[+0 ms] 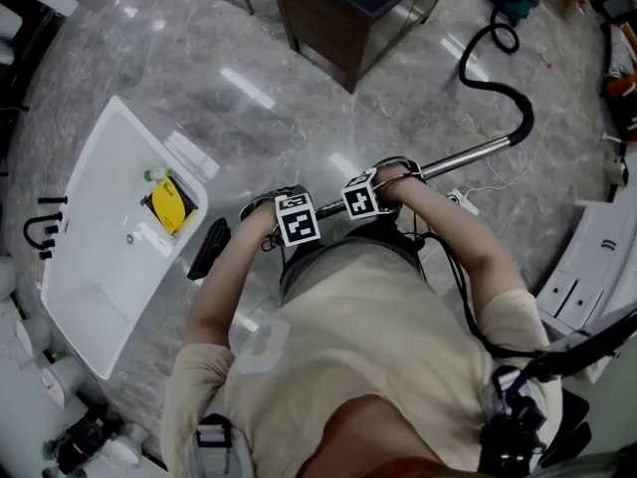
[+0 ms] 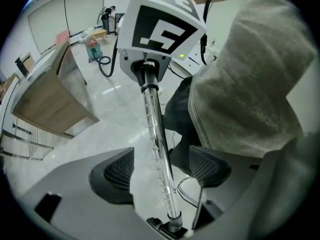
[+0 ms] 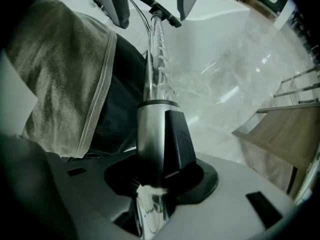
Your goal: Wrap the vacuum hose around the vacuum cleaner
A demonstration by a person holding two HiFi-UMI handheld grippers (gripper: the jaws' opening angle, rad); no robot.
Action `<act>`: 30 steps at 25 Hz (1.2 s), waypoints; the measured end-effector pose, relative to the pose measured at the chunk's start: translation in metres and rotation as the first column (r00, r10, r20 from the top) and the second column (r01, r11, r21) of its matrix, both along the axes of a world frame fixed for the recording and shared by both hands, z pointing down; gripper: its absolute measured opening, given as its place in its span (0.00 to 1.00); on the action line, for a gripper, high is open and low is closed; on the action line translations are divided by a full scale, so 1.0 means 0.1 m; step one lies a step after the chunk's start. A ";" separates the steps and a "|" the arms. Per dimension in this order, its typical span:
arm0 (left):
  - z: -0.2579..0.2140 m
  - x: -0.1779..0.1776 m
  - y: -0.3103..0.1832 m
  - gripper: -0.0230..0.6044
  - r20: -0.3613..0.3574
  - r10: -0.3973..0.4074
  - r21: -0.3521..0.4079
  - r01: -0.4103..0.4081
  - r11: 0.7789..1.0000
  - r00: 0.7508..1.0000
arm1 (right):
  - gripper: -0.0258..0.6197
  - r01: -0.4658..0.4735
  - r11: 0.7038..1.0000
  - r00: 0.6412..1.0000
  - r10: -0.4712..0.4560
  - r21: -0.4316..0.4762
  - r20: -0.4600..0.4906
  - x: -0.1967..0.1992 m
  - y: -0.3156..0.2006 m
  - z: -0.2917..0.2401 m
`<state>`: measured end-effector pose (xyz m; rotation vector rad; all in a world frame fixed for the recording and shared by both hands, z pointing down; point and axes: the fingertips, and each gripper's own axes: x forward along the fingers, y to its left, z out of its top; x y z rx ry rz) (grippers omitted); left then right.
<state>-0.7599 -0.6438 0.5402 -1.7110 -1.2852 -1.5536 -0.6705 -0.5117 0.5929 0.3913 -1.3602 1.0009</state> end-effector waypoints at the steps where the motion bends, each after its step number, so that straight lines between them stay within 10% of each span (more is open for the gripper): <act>1: 0.00 0.15 0.16 0.57 -0.015 -0.017 0.006 0.017 1.000 1.000 | 0.28 0.005 1.000 1.000 -0.005 0.013 0.003 0.12 0.08 0.02; 17: 0.47 2.46 1.66 0.44 -0.327 -0.264 0.102 0.312 0.945 0.907 | 0.28 0.050 0.985 0.995 -0.064 0.163 0.082 1.68 0.84 -0.32; 22: 0.48 2.69 1.83 0.09 -0.321 -0.288 0.035 0.316 0.948 0.902 | 0.28 -0.015 0.991 0.998 0.006 0.136 0.062 1.93 0.92 -0.38; 30: 0.47 3.22 1.89 0.08 -0.215 -0.254 -0.047 0.250 0.967 0.943 | 0.28 -0.131 0.972 0.987 0.109 0.195 0.117 2.48 0.90 -0.38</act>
